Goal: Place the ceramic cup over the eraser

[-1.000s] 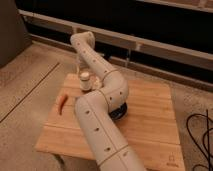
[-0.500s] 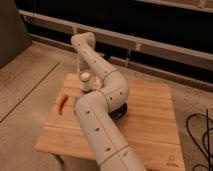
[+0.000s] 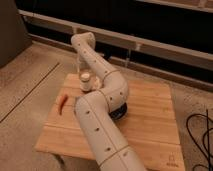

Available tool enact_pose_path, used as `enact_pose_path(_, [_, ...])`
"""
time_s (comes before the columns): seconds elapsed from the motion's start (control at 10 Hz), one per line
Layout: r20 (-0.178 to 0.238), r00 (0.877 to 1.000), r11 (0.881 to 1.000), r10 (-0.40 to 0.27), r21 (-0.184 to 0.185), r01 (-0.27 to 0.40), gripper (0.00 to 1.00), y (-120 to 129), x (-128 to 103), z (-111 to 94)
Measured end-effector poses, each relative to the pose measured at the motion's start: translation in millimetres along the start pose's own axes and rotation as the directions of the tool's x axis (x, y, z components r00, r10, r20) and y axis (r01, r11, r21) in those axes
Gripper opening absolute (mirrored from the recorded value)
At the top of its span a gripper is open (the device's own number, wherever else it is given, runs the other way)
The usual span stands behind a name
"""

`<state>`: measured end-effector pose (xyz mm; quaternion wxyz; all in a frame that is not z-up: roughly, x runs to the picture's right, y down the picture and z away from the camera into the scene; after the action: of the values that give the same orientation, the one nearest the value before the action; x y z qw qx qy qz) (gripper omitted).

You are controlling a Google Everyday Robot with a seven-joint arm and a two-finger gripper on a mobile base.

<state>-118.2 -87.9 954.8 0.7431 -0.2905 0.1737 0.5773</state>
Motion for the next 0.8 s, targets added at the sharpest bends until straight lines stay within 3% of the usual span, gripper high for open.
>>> enact_pose_path(0.5, [0.039, 0.999, 1.0, 0.009, -0.01, -0.008, 0.64, -3, -7, -25])
enact_pose_path(0.8, [0.087, 0.996, 1.0, 0.014, -0.027, -0.012, 0.64, -1, -15, -53])
